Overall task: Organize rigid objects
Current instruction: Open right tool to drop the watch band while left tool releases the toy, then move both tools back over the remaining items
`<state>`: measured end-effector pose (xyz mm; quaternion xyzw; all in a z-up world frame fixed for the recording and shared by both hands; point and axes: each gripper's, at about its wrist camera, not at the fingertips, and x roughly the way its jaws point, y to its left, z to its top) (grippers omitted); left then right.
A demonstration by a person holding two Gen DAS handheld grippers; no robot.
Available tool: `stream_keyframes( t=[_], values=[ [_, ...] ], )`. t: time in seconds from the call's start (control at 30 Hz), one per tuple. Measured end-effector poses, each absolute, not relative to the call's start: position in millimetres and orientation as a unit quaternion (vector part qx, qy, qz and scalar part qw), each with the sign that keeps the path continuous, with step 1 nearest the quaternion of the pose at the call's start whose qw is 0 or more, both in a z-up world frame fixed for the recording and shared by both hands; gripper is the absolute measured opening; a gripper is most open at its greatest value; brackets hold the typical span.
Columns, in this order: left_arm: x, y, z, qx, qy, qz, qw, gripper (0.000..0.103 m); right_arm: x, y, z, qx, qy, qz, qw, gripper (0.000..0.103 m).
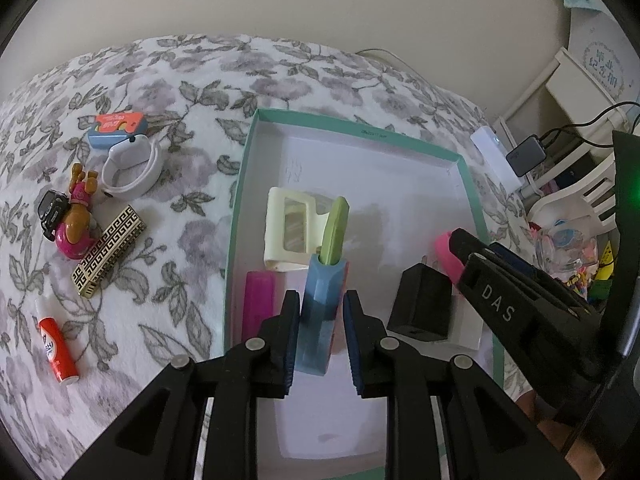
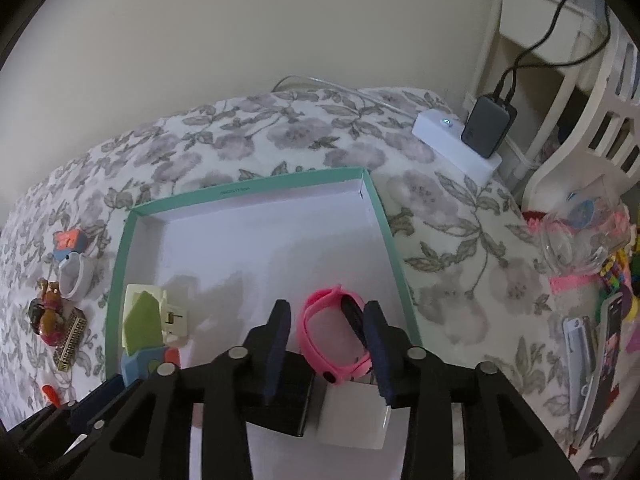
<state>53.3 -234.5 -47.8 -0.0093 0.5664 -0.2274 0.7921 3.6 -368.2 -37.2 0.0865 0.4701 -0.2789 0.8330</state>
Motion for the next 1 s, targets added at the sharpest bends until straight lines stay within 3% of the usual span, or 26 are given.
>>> stream_keyframes(
  t=[0.17,0.4,0.47,0.67,0.7,0.77,0.93,1.0],
  values=[
    [53,-230,-36,-0.016,0.556,-0.231,0.798,0.039,3,-363,-18,0.081,0.445,-0.282,0.846,0.042],
    [53,-216,-3,-0.017,0.517,-0.220,0.827,0.041,-1,-353,15,0.083,0.402,-0.282,0.867,0.042],
    [56,-209,2,-0.025,0.514,-0.212,0.831,0.055,-2,-349,21,0.084,0.393,-0.281,0.872,0.042],
    [67,-182,14,-0.021,0.494,-0.143,0.857,0.059,-1,-339,24,0.089,0.389,-0.272,0.876,0.042],
    [68,-178,14,-0.020,0.496,-0.131,0.858,0.062,1,-336,22,0.085,0.393,-0.268,0.876,0.042],
    [74,-168,10,-0.018,0.505,-0.097,0.858,0.088,5,-331,16,0.086,0.401,-0.258,0.875,0.042],
    [84,-144,-4,-0.006,0.524,-0.028,0.851,0.089,16,-320,0,0.092,0.427,-0.231,0.870,0.043],
    [87,-135,-9,-0.006,0.533,-0.006,0.846,0.090,18,-316,-5,0.089,0.435,-0.226,0.867,0.053]
  ],
)
